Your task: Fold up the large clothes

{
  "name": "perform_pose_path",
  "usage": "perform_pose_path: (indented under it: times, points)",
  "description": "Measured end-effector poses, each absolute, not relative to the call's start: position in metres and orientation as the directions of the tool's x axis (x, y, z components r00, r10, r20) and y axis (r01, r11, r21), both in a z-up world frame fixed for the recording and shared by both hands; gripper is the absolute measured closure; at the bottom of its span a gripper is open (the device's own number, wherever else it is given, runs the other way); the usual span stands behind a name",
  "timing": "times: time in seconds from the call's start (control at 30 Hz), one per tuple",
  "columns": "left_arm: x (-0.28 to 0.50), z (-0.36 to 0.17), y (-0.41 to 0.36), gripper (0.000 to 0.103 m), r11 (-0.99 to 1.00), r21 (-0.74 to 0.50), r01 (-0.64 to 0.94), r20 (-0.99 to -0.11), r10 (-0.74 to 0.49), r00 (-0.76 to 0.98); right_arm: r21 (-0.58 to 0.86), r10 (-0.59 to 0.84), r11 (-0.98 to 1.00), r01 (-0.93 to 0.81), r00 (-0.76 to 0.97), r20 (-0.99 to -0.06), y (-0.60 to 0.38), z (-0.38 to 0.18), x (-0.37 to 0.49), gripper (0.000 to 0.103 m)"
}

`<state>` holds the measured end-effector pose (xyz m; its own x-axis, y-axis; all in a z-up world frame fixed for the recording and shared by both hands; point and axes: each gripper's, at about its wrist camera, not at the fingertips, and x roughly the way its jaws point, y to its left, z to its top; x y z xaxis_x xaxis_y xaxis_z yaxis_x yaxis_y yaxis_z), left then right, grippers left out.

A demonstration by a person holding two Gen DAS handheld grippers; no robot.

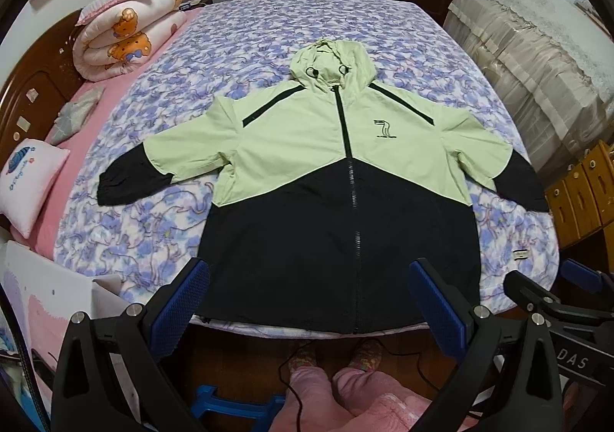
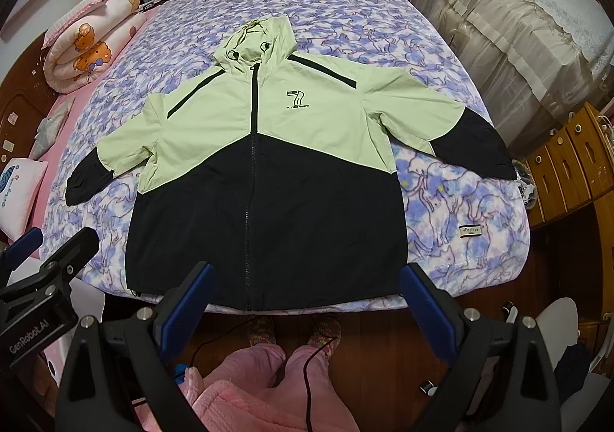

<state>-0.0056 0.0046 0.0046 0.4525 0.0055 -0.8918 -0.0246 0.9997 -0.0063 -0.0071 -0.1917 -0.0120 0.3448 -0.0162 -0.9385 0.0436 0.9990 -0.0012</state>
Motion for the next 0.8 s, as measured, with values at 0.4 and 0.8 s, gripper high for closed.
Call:
perform_pose_path:
  times: [0.4, 0.8]
  points:
    - [-0.003, 0.004, -0.008, 0.001, 0.997, 0.003, -0.074, -0.905, 0.034, 0.425, -0.001, -0.008, 1.0, 0.02, 0.355, -0.935, -0.199, -0.014, -0.01, 0.006]
    - [-0.006, 0.008, -0.027, 0.001, 0.989, -0.034, -0.141, -0.901, 0.031, 0.432, 0.024, 0.06, 0.995, -0.096, 0.396, -0.916, -0.227, -0.002, 0.015, 0.006]
